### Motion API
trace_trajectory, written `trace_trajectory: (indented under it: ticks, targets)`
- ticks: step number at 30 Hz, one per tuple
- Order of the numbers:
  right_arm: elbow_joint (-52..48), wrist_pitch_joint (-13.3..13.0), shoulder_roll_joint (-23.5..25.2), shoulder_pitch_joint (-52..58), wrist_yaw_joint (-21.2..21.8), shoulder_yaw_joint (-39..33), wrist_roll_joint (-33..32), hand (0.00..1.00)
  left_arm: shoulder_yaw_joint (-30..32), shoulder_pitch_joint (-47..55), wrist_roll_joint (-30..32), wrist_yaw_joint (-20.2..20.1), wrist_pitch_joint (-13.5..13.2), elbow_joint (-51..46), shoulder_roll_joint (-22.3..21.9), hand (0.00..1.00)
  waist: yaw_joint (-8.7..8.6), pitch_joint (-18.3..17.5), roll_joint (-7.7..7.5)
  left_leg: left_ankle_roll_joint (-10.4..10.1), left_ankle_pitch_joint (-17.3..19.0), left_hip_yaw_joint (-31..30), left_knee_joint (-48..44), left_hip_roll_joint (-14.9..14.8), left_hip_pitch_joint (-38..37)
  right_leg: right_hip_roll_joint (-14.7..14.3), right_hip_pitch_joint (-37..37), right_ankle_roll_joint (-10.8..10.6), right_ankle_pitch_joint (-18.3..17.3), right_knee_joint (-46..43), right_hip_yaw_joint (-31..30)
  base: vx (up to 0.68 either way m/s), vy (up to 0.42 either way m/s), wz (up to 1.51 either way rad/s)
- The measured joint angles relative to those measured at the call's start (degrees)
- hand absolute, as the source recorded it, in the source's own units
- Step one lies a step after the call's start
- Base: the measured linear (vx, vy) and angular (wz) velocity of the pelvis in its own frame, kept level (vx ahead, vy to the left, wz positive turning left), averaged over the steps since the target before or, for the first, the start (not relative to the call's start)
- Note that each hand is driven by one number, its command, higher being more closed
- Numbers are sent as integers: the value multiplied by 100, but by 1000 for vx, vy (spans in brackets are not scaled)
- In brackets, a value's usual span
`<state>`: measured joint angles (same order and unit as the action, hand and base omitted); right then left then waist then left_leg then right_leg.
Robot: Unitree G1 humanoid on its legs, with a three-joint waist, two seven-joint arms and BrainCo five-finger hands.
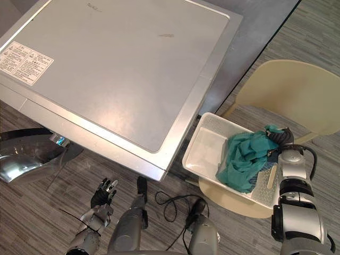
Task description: Pick up the laundry basket with both hands and put the clothes into the washing machine.
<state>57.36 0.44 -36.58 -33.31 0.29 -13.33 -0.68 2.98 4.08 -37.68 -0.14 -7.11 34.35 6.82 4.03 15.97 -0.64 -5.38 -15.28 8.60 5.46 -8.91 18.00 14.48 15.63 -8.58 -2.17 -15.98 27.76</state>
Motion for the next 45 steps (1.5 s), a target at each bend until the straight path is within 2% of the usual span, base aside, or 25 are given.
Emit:
trace_trajectory:
  ticks: [6, 9, 13, 14, 16, 18, 21, 24, 26, 27, 30, 32, 33, 37, 40, 42, 45]
  targets:
    - [-174, 6, 11, 27, -59, -30, 5, 100, -1, 9, 82, 10, 14, -14, 66, 0, -23, -27, 48, 23, 20, 159, 13, -17, 27, -35, 127, -39, 25, 67, -195, 15, -40, -14]
    - [-1093, -4, 26, 290, -204, -333, 7, 100, -24, 87, 442, 41, 24, -421, 23, 0, -33, -106, 180, 28, 41, 174, 14, -2, 27, -49, 72, -84, 106, 201, -187, 55, -32, 0]
    - [-1999, -114, 58, 435, -608, -656, 83, 100, -292, 310, 1427, 66, -69, -1683, 79, 0, -44, -291, 339, 32, 38, 135, 7, 7, -137, -108, -251, 2, 291, 515, -117, 77, -39, 5]
    - [-2160, -161, 70, 434, -700, -661, 132, 100, -301, 442, 1694, 155, 36, -1765, 96, 0, -50, -324, 346, 32, 38, 133, 7, 6, -204, -136, -359, -15, 334, 635, -116, 50, -42, -2]
    - [-2510, -208, 96, 446, -811, -742, 185, 100, -347, 870, 2094, 132, 29, -2392, 165, 0, -65, -424, 351, 30, 40, 134, 7, -2, -293, -204, -526, 5, 414, 846, -107, 31, -44, -4]
    - [-3047, -254, 224, 457, -1011, -992, 312, 100, -219, 1282, 2686, 165, 181, -2842, 155, 0, -19, -588, 391, -24, 82, 129, 8, -22, -415, -265, -717, -7, 469, 1027, -94, 6, -38, -1]
    - [-3714, -295, 249, 573, -1077, -1160, 359, 100, -29, 1748, 3008, 185, 385, -3679, 72, 0, 6, -669, 404, -16, 140, 112, 8, -23, -511, -278, -843, -9, 470, 1063, -61, -14, -4, 5]
    - [-4432, -380, 251, 711, -1183, -1164, 470, 100, 284, 2211, 3053, 165, 389, -5081, 50, 0, 60, -743, 418, -2, 208, 112, 9, -2, -662, -273, -1049, -28, 482, 1137, -4, -55, 19, 13]
    - [-4970, -443, 283, 800, -1145, -1138, 578, 100, 331, 2192, 3053, 96, 54, -5967, 196, 0, 174, -940, 469, -15, 295, 105, 19, 2, -690, -274, -1078, -54, 471, 1179, 1, -103, 22, 9]
    - [-5319, -541, 359, 799, -1122, -1091, 592, 100, 142, 1908, 3054, -29, -311, -6628, 399, 0, 170, -1080, 495, -11, 297, 98, 42, 9, -706, -287, -1118, -79, 460, 1224, -25, -67, 7, 6]
    - [-5812, -771, 460, 800, -1085, -1043, 569, 100, -226, 1290, 3065, -328, -803, -7263, 753, 0, 101, -1311, 526, -10, 297, 156, 44, 5, -820, -356, -1224, -84, 462, 1380, -194, -35, -2, -10]
    - [-6081, -902, 461, 799, -1009, -998, 562, 100, -283, 1077, 3060, -385, -969, -7339, 829, 0, 22, -1429, 521, -11, 297, 255, 44, 1, -907, -366, -1281, -182, 534, 1468, -298, 17, -16, -26]
    - [-6336, -930, 461, 799, -1004, -912, 522, 100, -340, 1026, 3043, -385, -969, -7338, 828, 0, -29, -1501, 539, -9, 296, 274, 45, -18, -954, -403, -1333, -176, 578, 1561, -348, 25, -28, -27]
    - [-6578, -1129, 465, 782, -935, -798, 340, 100, -688, 692, 2922, -476, -962, -7336, 835, 0, -36, -1531, 547, -10, 296, 415, 46, -93, -1080, -477, -1381, -182, 596, 1636, -483, 7, -48, -22]
    - [-6576, -1129, 474, 605, -876, -546, 221, 100, -978, 244, 2694, -485, -945, -7304, 899, 0, -32, -1614, 550, -10, 295, 433, 48, -137, -1084, -540, -1380, -185, 632, 1730, -559, 6, -44, -12]
    - [-6542, -1118, 473, 275, -877, -354, 176, 100, -1224, -51, 2601, -508, -924, -7160, 928, 0, -29, -1627, 563, -8, 293, 505, 48, -137, -1106, -543, -1379, -136, 717, 1777, -614, 18, -30, -16]
    - [-6267, -1111, 475, -600, -893, -21, 83, 100, -1549, -591, 2470, -632, -682, -6456, 910, 0, -35, -1629, 563, 13, 277, 620, 51, -119, -1207, -535, -1438, -72, 840, 1845, -751, 18, -14, -19]
